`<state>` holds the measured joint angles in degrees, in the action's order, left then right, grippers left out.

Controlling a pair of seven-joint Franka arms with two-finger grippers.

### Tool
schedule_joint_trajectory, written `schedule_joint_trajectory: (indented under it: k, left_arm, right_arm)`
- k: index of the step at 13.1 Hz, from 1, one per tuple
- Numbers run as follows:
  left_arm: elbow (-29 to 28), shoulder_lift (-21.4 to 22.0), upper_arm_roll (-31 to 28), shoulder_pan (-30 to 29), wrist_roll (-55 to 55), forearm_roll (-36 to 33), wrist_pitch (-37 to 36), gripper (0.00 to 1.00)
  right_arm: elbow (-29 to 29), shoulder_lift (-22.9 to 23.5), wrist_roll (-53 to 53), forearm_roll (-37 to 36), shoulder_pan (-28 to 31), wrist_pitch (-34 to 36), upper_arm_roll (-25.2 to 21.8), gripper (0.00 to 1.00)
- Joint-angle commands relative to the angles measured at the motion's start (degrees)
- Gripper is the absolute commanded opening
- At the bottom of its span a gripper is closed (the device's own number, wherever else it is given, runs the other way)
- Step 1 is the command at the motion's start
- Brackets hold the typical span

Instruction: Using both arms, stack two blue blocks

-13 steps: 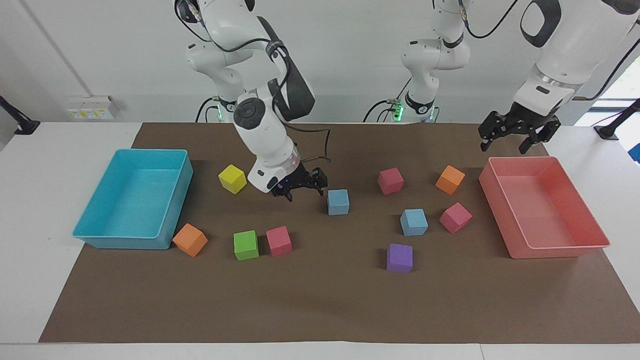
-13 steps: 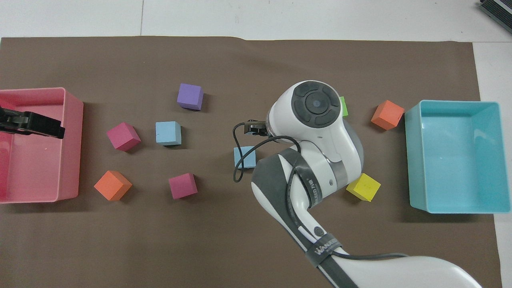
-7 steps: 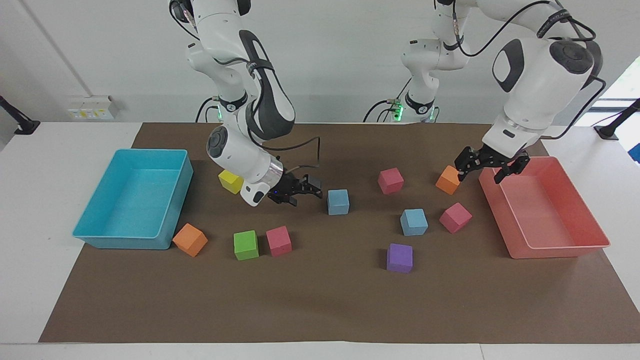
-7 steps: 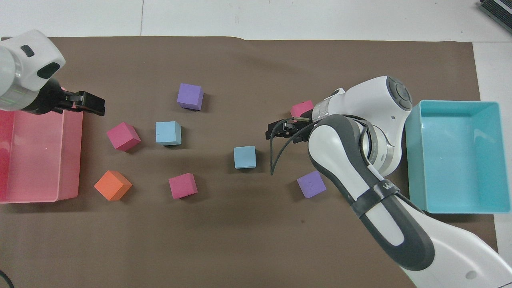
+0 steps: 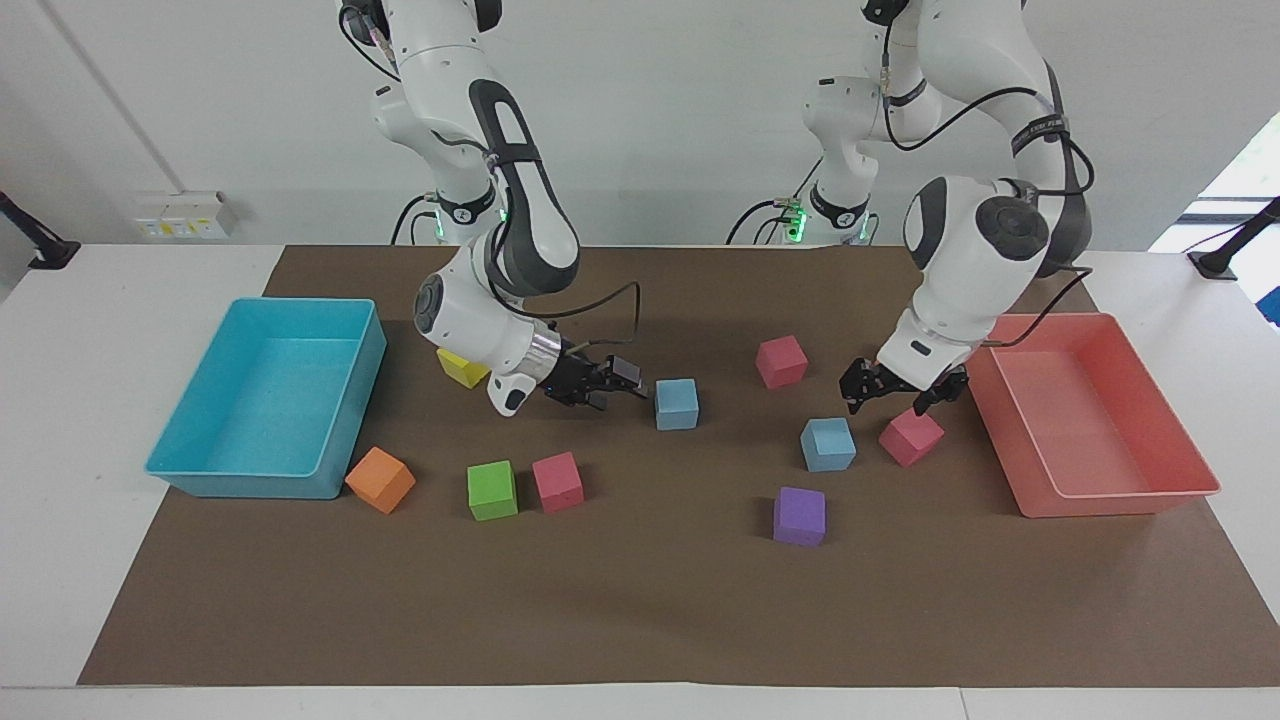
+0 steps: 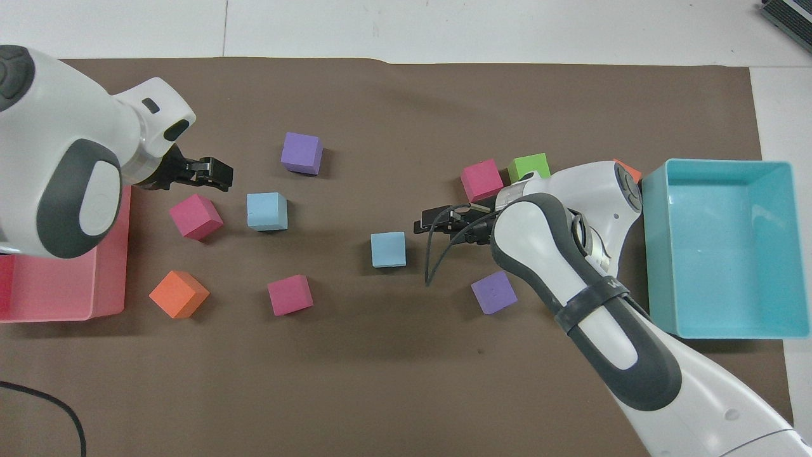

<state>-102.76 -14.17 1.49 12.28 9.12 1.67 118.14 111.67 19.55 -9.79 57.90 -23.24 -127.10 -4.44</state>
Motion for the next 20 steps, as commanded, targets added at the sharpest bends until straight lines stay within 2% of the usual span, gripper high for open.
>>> schedule_joint_trajectory:
  k: [1, 2, 3, 6, 11, 20]
  left_arm:
    - [-4.5, 0.3, -0.8, 1.4, 2.5, -0.8, 5.9, 1.00]
    - [-4.8, -0.8, -0.8, 2.5, 3.6, -0.7, 7.1, 1.00]
    - [-5.4, -0.8, -0.8, 2.6, 4.6, -0.8, 8.3, 1.00]
    - [-5.9, -2.3, -0.8, 4.1, 5.3, -0.7, 10.2, 1.00]
    - [-7.6, -3.3, -0.8, 4.1, 5.8, -0.7, 14.0, 1.00]
    - [-10.4, -4.6, -0.8, 4.2, 5.8, -0.8, 17.5, 1.00]
  right_arm:
    - [1.4, 0.0, -3.4, 4.4, 1.2, -0.2, 0.5, 0.37]
    - [1.3, 0.1, -3.4, 4.6, 1.8, 0.4, 0.5, 0.15]
    - [1.4, 0.0, -3.4, 4.6, 2.6, 1.1, 0.6, 0.00]
    - [1.4, 1.3, -4.4, 5.3, 5.7, 5.4, 0.6, 0.00]
    - [1.4, 3.0, -5.9, 11.6, 5.1, 6.7, 0.6, 0.00]
    - [1.8, 3.9, -5.9, 15.1, 4.5, 7.5, 0.6, 0.00]
